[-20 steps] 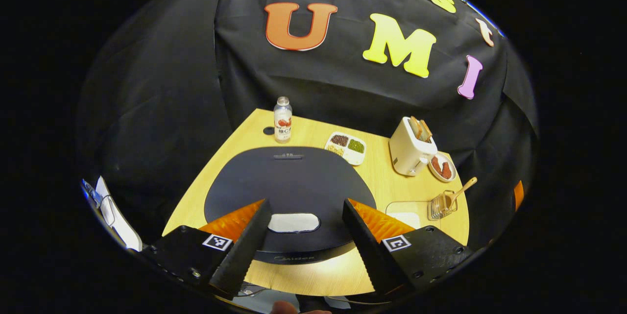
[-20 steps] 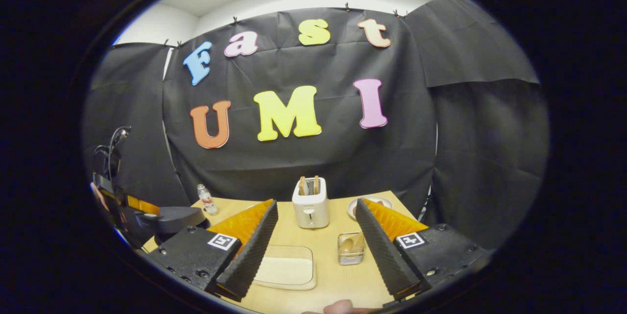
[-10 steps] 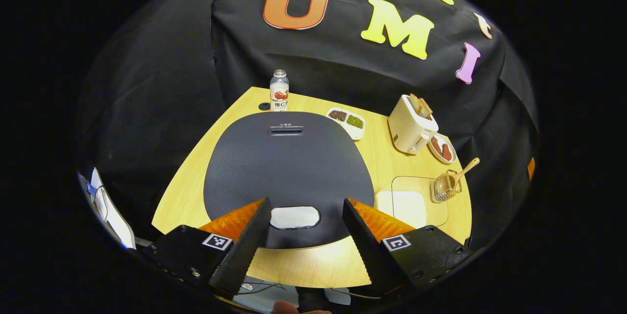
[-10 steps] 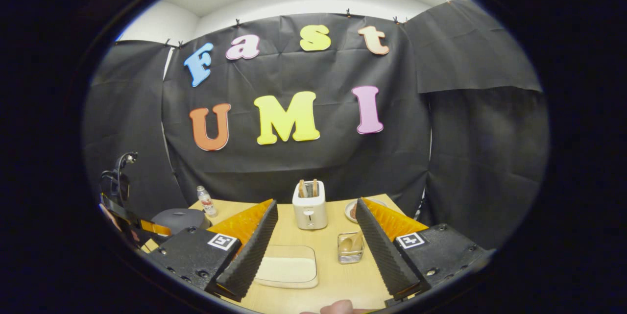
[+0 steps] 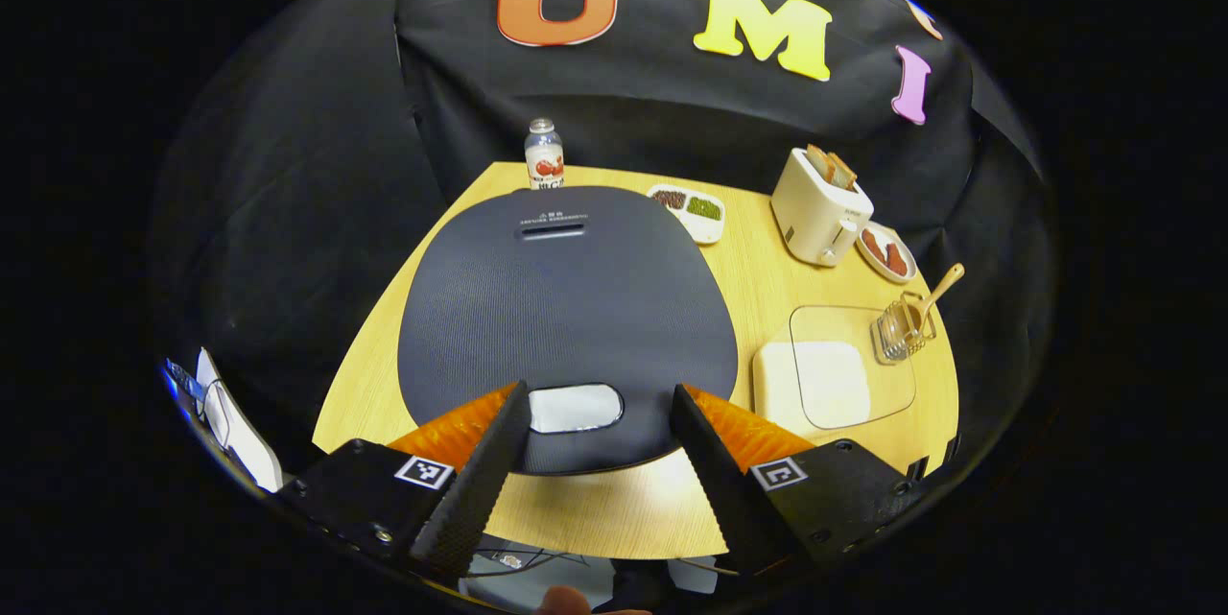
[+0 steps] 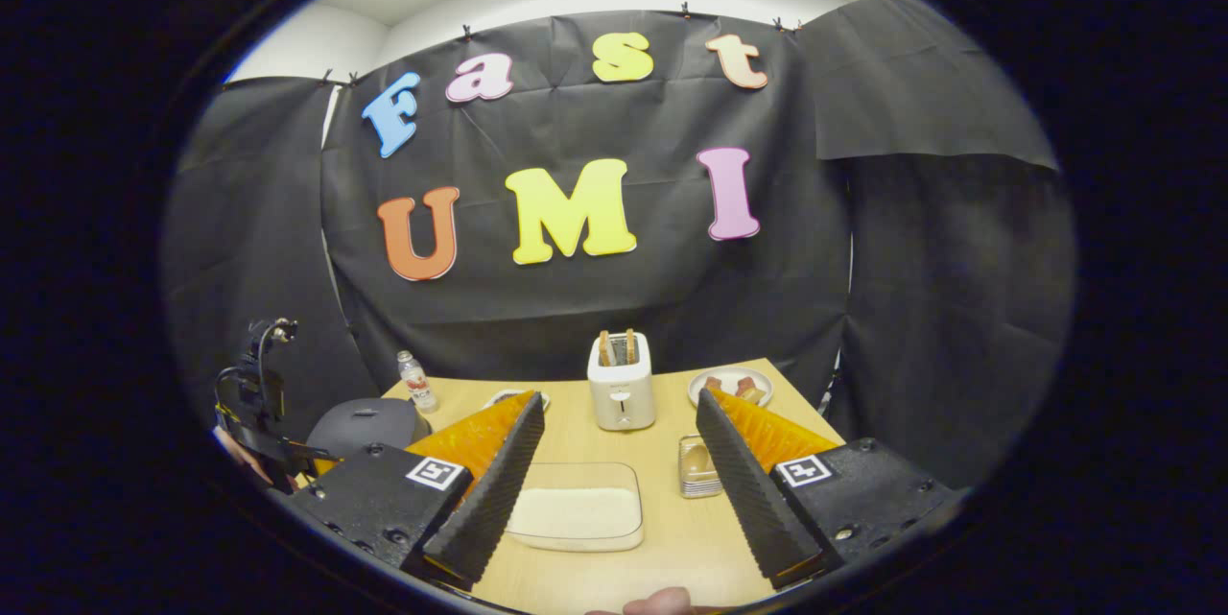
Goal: Close the left gripper, press the button to open the rice cooker; take a wooden spoon from the chopstick holder with the right hand, scoop a spoonful of rice and pour it into the rice cooker, then put the wooden spoon back into the chopstick holder.
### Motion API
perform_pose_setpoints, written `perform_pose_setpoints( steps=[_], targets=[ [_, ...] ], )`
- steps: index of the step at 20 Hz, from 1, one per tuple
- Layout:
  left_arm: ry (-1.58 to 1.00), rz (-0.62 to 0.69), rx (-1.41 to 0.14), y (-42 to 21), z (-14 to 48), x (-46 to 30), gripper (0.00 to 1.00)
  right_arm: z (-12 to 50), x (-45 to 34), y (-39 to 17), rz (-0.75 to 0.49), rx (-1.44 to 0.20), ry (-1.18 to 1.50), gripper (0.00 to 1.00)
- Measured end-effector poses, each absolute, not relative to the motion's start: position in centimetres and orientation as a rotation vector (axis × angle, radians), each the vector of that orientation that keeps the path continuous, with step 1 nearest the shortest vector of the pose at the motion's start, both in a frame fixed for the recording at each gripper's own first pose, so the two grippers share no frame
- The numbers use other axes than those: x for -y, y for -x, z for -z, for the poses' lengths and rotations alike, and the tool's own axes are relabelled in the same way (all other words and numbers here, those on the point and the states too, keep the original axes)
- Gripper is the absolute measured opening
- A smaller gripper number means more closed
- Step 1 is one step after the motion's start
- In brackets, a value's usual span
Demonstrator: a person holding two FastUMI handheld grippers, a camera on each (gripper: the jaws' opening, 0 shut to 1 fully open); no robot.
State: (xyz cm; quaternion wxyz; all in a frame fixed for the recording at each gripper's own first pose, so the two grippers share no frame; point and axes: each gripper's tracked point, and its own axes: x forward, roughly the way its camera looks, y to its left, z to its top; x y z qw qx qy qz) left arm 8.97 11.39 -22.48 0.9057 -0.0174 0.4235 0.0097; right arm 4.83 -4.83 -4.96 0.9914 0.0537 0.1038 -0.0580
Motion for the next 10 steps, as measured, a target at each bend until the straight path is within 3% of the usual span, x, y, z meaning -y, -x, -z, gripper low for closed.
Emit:
perform_pose_setpoints(
  steps=[10],
  targets=[
    [0.042,-0.032,-0.773,-9.0,22.5,-11.5,0.98,4.8,1.3,-5.6,0.038,-0.191,-0.113,1.0]
  ],
)
